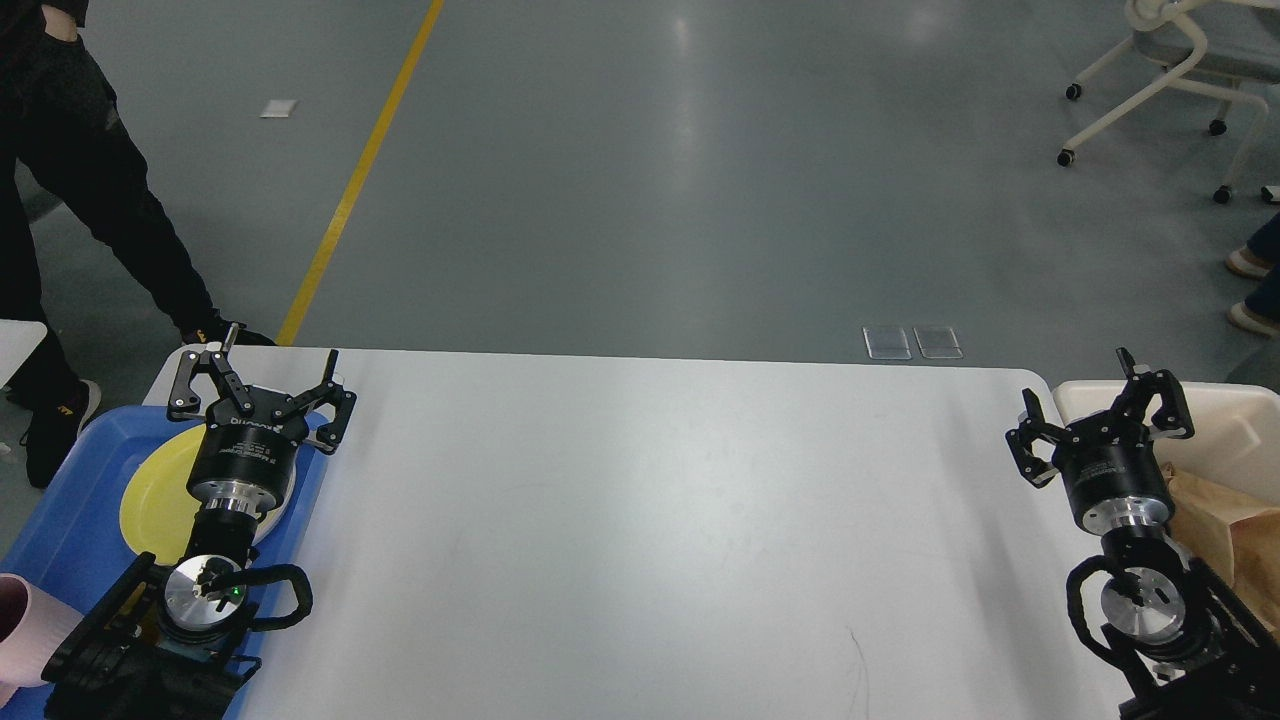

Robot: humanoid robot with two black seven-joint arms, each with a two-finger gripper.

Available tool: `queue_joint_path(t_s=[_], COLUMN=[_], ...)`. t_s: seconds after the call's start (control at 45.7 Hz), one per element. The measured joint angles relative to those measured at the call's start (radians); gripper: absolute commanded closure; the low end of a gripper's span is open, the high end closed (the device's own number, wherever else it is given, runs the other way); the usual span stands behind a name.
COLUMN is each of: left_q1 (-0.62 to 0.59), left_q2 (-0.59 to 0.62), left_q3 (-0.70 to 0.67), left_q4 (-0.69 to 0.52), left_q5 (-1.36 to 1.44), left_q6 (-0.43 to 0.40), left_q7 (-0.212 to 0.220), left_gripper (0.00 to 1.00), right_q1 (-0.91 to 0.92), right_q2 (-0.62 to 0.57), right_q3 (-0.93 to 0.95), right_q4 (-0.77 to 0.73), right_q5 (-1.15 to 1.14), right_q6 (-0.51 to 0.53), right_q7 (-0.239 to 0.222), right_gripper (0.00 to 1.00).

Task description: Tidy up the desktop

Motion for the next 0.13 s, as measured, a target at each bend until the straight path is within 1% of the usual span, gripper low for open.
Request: queue_joint_path(t_s=[0.131], left_q1=[0.000], left_q2=[0.000], left_q3=[0.000], left_q4=[0.000], left_q5=[0.000], left_q6=[0.000], left_q7=[0.000], left_gripper=[0.04], right_q1=[-0.002], right_q2=[0.003], right_q3=[-0.001], right_q4=[0.012], right_q5=[0.003], right_q6=[0.000], right_q7=[0.000], right_gripper=[0.00])
